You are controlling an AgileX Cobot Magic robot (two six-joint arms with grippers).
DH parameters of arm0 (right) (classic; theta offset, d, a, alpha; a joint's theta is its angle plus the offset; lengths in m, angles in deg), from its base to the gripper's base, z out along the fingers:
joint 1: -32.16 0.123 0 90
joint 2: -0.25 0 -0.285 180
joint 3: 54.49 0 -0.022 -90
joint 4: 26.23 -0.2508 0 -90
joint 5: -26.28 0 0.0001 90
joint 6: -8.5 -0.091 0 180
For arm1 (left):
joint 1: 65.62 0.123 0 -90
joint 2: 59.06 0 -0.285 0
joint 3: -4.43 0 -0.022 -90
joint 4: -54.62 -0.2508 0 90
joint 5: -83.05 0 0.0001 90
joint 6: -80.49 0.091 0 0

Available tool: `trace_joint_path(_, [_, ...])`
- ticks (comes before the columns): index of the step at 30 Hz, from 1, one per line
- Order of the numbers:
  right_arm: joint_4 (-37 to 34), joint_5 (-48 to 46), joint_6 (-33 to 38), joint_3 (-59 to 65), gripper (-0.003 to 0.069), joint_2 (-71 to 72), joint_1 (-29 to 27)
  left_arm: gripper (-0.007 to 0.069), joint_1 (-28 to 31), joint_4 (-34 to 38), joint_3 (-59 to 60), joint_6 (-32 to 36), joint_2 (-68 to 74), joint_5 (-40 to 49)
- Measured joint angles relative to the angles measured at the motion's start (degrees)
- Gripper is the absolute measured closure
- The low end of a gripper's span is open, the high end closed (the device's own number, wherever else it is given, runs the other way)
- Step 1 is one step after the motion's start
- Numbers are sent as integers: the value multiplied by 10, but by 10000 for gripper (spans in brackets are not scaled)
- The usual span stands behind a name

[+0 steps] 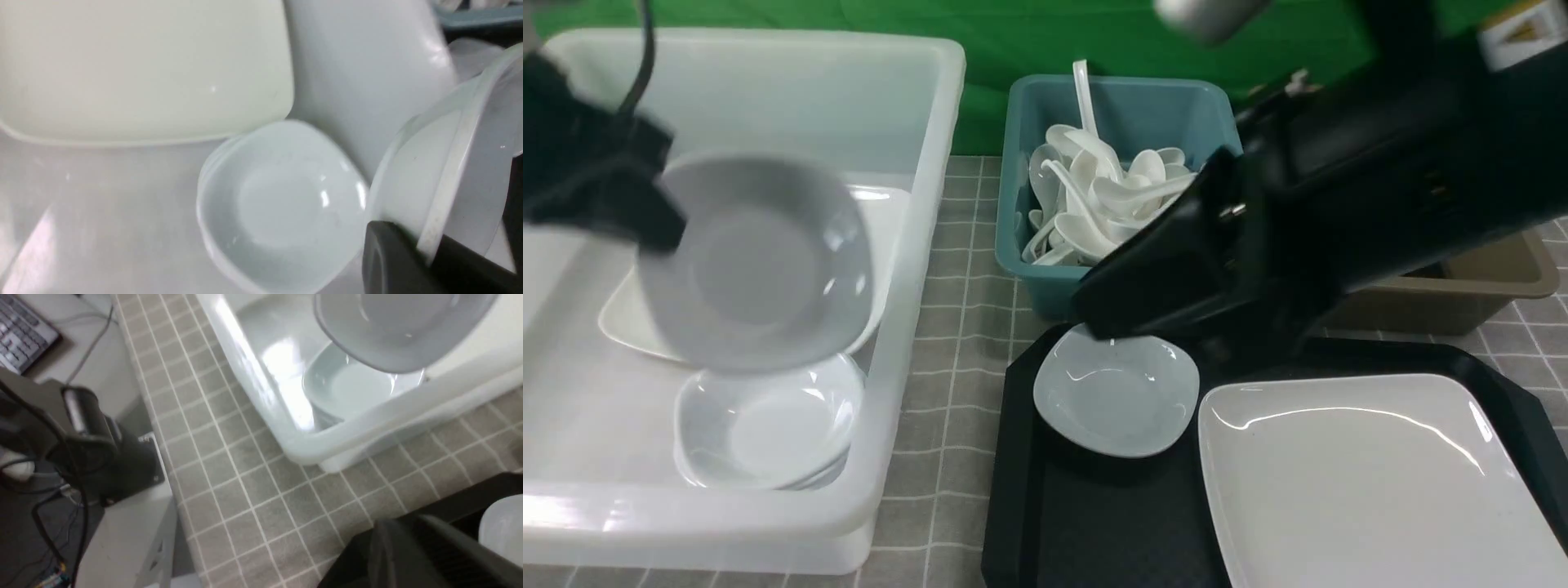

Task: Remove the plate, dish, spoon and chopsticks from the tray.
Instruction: Use the left arm to put the small plate into the large storage box on the left, then use the left arm to grab a small plate from the dinner plate

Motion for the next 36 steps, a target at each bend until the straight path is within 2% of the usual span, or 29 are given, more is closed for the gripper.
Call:
trace_joint_path(4, [15, 9, -15, -1, 565, -22, 9, 594, 44, 5, 86, -13, 1, -38])
trace_joint_path(12, [17, 34, -17, -5, 550, -28, 10, 578, 49, 29, 176, 14, 8, -121])
trace_joint_path(16, [17, 38, -17, -5, 542, -29, 10, 480, 49, 30, 182, 15, 8, -147])
trace_joint_path(19, [43, 38, -20, -5, 535, -28, 10, 317, 49, 20, 177, 14, 8, -148])
trace_joint_path(20, [58, 34, -25, -5, 534, -26, 8, 291, 49, 9, 173, 10, 8, -144])
trace_joint_path(22, [123, 16, -66, -11, 531, -20, -2, 223, 49, -28, 150, -21, 6, -129])
trace_joint_path(25, [224, -14, -133, -18, 527, 4, -33, 190, 49, -75, 95, -64, -5, -108])
trace_joint_path(28, [264, -41, -155, -19, 522, 31, -66, 221, 37, -70, 38, -76, -21, -97])
trace_joint_path(29, [271, -51, -156, -18, 519, 42, -82, 263, 24, -59, 19, -78, -25, -97])
trace_joint_path(32, [274, -69, -156, -10, 515, 69, -119, 427, -47, -23, -29, -84, -29, -96])
trace_joint_path(34, [276, -76, -156, 4, 515, 83, -146, 549, -124, -11, -53, -97, -23, -91])
trace_joint_path(35, [278, -78, -159, 11, 513, 89, -161, 581, -175, -10, -65, -109, -14, -88])
trace_joint_path(36, [278, -78, -159, 12, 513, 91, -164, 590, -184, -10, -67, -114, -11, -86])
